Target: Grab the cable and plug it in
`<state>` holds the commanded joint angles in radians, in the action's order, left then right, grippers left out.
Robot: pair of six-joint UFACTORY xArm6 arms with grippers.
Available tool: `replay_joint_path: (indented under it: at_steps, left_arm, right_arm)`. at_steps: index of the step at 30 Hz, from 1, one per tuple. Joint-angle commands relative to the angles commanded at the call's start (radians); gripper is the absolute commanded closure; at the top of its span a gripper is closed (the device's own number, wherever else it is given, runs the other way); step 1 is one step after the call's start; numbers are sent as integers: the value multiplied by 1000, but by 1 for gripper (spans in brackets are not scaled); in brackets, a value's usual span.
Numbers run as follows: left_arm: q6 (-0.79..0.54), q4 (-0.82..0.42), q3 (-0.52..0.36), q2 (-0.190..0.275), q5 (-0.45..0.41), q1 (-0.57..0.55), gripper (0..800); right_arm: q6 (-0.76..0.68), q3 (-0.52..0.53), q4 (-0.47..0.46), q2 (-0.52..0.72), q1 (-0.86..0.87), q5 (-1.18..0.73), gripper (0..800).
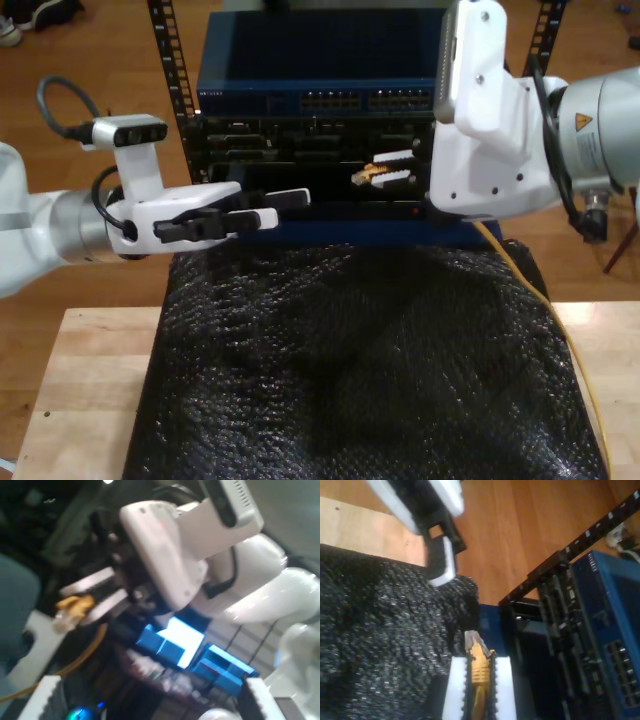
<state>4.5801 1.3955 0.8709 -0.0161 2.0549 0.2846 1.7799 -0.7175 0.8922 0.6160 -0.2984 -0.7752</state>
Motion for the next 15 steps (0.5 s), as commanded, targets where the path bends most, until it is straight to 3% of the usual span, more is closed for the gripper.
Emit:
replay_joint_path:
  at_steps: [7, 15]
  left_arm:
    - [-6, -117, 14, 32, -91, 0, 3]
    - [-74, -362, 64, 66, -204, -2, 2]
  right_arm:
    - [-92, 2, -48, -15, 141, -147, 800]
    - [-133, 11, -198, -94, 158, -153, 800]
